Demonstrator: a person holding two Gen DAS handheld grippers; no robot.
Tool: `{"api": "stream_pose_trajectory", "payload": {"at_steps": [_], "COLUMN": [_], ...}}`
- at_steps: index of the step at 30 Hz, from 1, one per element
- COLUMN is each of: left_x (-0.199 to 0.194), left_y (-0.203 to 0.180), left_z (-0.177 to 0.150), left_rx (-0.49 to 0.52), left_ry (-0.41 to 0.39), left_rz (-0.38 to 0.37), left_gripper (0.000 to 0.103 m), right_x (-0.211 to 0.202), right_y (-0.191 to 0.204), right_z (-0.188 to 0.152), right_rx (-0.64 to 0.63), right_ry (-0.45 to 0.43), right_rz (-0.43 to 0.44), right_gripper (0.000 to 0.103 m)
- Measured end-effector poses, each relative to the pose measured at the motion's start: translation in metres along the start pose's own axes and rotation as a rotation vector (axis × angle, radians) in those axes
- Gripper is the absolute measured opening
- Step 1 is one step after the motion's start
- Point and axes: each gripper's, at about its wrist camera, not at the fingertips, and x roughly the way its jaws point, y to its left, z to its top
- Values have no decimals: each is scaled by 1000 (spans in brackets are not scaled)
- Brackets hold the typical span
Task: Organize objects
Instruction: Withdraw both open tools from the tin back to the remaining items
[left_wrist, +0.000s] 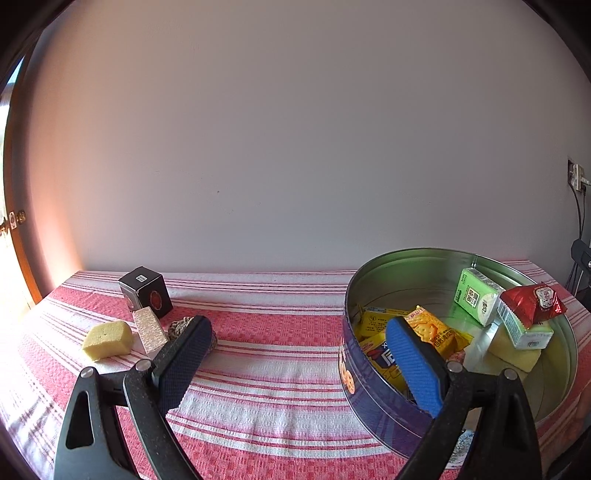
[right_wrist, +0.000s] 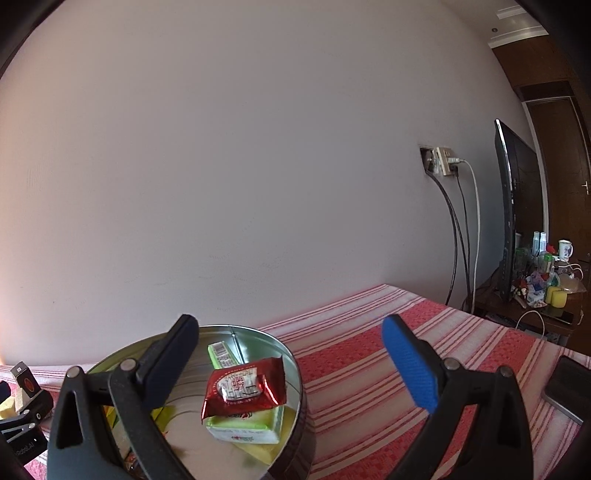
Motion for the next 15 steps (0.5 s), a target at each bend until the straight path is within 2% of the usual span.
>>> {"api": "stream_pose_trajectory", "payload": {"at_steps": [7, 15], "left_x": [-2, -5], "left_y": [21, 57], "left_z": [-3, -7], "left_rx": [-20, -16], "left_ry": [19, 25], "left_rz": [-8, 16], "left_gripper": [97, 97], "right_x": [-17, -40], "right_y": [3, 31], "right_z": [-6, -18], "right_rx": [27, 5], "right_ry": [-1, 22], "right_rz": [-43, -7], "right_gripper": [101, 101]}}
